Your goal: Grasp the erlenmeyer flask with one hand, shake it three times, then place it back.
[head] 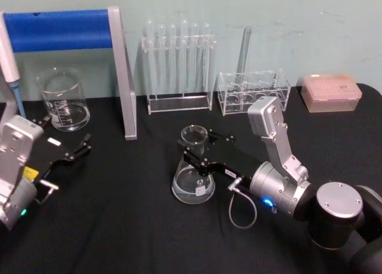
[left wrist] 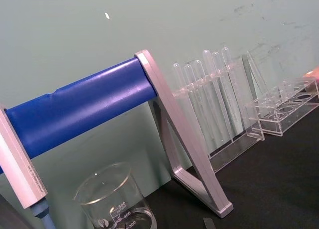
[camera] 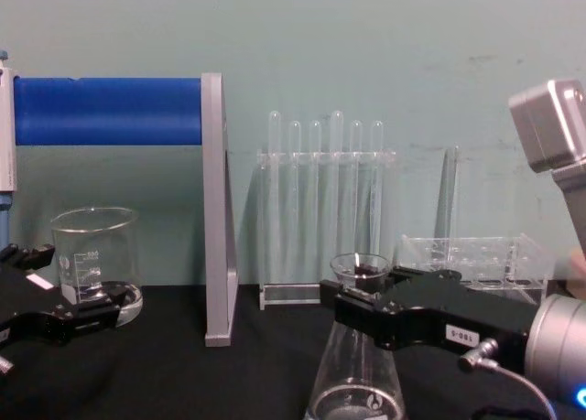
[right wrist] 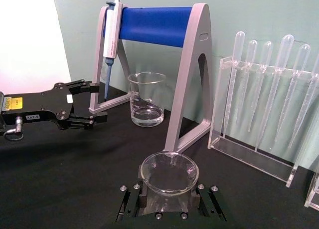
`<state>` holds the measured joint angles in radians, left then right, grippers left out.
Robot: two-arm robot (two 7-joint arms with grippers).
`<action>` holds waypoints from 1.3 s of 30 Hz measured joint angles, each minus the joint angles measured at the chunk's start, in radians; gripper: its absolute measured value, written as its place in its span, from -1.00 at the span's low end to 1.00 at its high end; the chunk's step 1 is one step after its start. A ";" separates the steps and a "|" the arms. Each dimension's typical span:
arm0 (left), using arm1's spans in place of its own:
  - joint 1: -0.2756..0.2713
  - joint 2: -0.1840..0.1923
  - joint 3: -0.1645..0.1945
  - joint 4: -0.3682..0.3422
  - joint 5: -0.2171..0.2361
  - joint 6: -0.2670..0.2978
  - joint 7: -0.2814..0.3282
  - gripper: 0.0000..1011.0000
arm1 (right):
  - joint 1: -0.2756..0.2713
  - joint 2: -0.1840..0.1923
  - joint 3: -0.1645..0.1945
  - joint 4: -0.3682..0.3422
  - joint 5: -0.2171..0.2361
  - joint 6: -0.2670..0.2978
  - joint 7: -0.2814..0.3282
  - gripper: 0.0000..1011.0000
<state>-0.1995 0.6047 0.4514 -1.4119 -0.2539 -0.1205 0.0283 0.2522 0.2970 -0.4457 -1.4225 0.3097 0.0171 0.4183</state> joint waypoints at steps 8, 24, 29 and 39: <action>0.000 0.000 0.000 0.000 0.000 0.000 0.000 0.98 | 0.000 0.000 0.000 -0.001 -0.001 0.000 0.000 -0.10; 0.000 0.000 0.000 0.000 0.000 0.000 0.000 0.98 | 0.000 0.000 0.001 -0.001 -0.002 0.000 0.000 0.62; 0.000 0.000 0.000 0.000 0.000 0.000 0.000 0.98 | 0.000 0.000 0.001 -0.001 -0.002 0.000 0.000 0.91; 0.000 0.000 0.000 0.000 0.000 0.000 0.000 0.98 | 0.000 0.000 0.001 -0.001 -0.002 0.000 0.000 0.98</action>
<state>-0.1996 0.6047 0.4514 -1.4120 -0.2539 -0.1205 0.0283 0.2520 0.2970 -0.4445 -1.4237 0.3081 0.0171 0.4181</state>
